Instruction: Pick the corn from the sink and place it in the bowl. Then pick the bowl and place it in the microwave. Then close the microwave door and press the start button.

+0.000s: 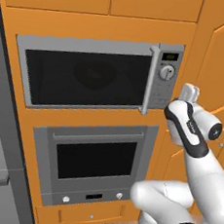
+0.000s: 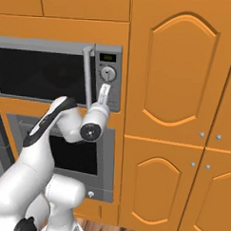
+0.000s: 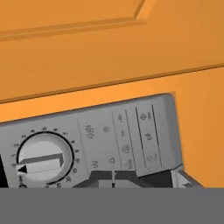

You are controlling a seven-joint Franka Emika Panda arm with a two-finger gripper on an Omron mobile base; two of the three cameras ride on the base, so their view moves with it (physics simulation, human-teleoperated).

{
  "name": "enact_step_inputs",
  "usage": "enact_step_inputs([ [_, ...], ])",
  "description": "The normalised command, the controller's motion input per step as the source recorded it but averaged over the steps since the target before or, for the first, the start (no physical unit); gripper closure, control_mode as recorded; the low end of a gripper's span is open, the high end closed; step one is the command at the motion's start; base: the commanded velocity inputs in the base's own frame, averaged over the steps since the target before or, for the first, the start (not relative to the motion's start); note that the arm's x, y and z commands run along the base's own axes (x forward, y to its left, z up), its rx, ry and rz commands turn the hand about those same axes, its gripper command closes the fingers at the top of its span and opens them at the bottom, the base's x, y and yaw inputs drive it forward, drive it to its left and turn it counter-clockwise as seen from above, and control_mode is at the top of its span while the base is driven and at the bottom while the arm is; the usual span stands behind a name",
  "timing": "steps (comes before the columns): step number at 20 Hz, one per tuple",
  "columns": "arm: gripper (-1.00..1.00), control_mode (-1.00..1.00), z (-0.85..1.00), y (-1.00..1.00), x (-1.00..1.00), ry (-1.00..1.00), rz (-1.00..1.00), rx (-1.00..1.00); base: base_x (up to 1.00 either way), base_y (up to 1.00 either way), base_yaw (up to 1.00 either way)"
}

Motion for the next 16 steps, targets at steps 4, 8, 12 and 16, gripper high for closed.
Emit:
enact_step_inputs([
  [4,1.00,-1.00,-0.09,-0.24,0.04,0.00,0.00,0.00,0.00,0.00,0.00],
  [8,1.00,-1.00,-0.13,-0.13,0.01,0.00,0.00,0.00,0.00,0.00,0.00],
  [12,1.00,-1.00,-0.03,0.00,0.26,0.00,0.00,0.00,0.00,0.00,0.00],
  [16,1.00,-1.00,-0.06,0.00,0.38,0.02,0.00,0.00,0.00,0.00,0.00],
])
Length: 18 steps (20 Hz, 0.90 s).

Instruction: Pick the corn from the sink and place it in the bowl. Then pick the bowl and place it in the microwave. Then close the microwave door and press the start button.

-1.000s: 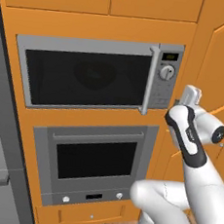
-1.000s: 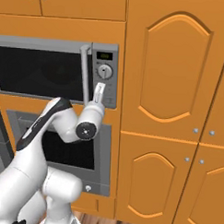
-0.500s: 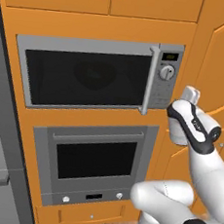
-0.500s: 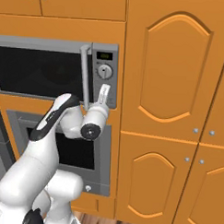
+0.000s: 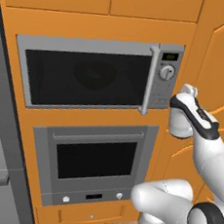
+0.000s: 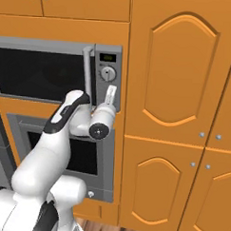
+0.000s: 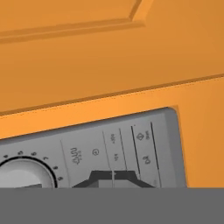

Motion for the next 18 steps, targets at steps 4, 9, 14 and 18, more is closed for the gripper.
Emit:
enact_step_inputs([
  [4,1.00,-1.00,-0.22,0.00,0.15,0.03,0.03,0.00,0.00,0.00,0.00],
  [9,1.00,-1.00,-0.29,0.08,0.04,0.00,0.04,0.00,0.00,0.00,0.00],
  [14,1.00,-1.00,-0.05,0.00,0.29,0.01,0.01,0.00,0.00,0.00,0.00],
  [18,1.00,-1.00,0.00,0.00,0.29,0.00,0.00,0.00,0.00,0.00,0.00],
])
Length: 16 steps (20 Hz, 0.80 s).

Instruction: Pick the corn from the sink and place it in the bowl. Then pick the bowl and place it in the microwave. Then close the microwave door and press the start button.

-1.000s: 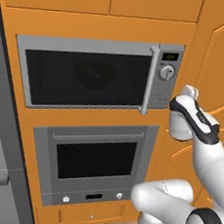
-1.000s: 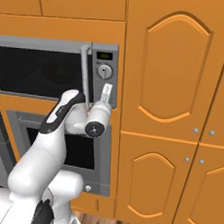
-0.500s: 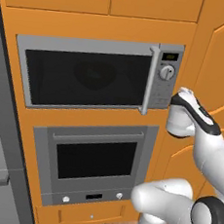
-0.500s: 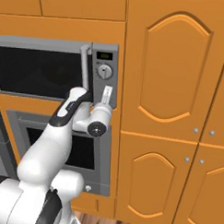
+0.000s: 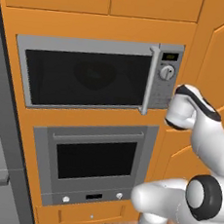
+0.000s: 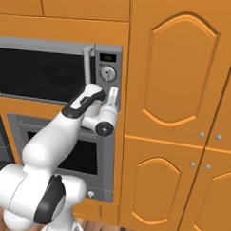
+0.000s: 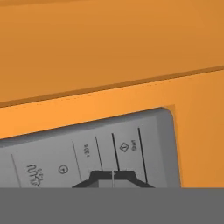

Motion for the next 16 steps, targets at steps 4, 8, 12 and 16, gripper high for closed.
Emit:
enact_step_inputs([
  [4,1.00,-1.00,-0.09,0.00,0.28,0.00,0.00,0.00,0.00,0.00,0.00],
  [8,1.00,-1.00,-0.20,0.00,0.29,0.00,0.00,0.00,0.00,0.00,0.00],
  [12,1.00,-1.00,-0.11,0.00,0.25,0.00,0.00,0.00,0.00,0.00,0.00],
  [16,1.00,-1.00,-0.01,0.00,0.33,0.00,0.00,0.00,0.00,0.00,0.00],
])
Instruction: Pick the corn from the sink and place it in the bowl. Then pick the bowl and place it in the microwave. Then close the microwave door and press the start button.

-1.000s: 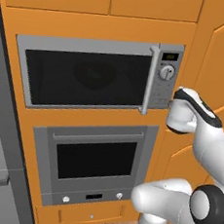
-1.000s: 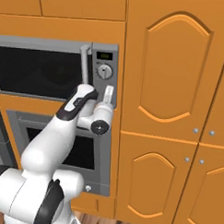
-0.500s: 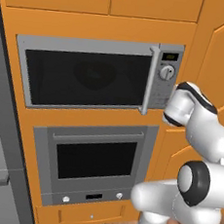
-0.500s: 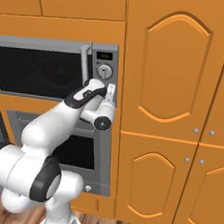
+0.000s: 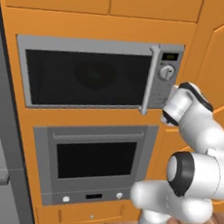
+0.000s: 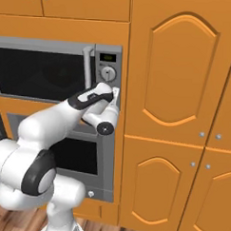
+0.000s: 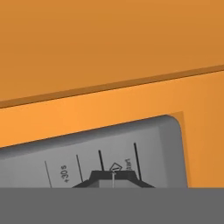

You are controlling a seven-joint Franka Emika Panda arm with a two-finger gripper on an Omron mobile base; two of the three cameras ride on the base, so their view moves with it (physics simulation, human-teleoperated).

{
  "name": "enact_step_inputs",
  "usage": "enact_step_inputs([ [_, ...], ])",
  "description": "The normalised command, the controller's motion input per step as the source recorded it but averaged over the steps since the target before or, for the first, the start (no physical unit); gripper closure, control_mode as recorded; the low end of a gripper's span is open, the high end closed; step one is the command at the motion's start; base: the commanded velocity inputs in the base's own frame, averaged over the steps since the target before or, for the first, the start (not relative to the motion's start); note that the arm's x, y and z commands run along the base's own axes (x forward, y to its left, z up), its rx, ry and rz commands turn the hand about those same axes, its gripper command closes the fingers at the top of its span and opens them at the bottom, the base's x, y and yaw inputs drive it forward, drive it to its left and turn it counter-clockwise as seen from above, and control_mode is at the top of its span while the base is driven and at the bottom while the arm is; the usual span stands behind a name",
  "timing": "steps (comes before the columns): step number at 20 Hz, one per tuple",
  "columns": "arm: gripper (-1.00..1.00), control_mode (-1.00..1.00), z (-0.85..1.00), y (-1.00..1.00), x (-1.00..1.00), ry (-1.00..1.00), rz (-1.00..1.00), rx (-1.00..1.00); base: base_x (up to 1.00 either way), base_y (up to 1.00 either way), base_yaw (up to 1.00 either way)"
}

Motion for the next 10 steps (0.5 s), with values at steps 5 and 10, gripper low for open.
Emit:
enact_step_inputs([
  [5,1.00,-1.00,0.00,0.00,0.38,0.01,0.00,0.00,0.00,0.00,0.00],
  [10,1.00,-1.00,0.00,0.00,0.16,0.01,0.00,0.00,0.00,0.00,0.00],
])
